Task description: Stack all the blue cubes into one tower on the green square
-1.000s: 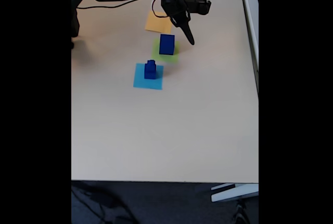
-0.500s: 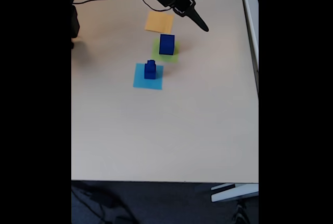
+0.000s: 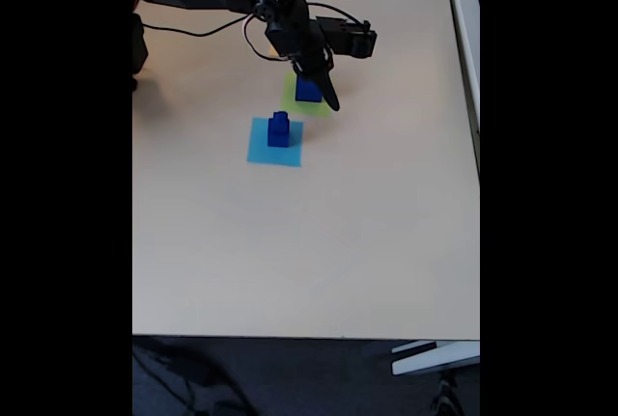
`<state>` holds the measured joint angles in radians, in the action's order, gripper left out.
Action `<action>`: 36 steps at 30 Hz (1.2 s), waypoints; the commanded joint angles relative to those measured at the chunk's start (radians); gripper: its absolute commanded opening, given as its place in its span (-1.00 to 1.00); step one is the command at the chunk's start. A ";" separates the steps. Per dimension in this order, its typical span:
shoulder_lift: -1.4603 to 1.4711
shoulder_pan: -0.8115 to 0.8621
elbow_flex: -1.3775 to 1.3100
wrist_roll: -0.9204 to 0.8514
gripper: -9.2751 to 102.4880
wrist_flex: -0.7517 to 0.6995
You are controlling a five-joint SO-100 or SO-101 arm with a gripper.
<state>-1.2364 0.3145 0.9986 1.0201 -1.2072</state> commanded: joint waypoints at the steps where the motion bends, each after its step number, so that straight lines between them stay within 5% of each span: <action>1: -0.112 0.000 -0.012 0.023 -0.46 -0.040; 12: -0.114 -0.025 -0.002 0.084 -0.45 -0.195; 36: -0.094 0.051 0.166 0.040 -0.48 -0.152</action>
<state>-1.2671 0.3528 1.1658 1.0692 -1.3821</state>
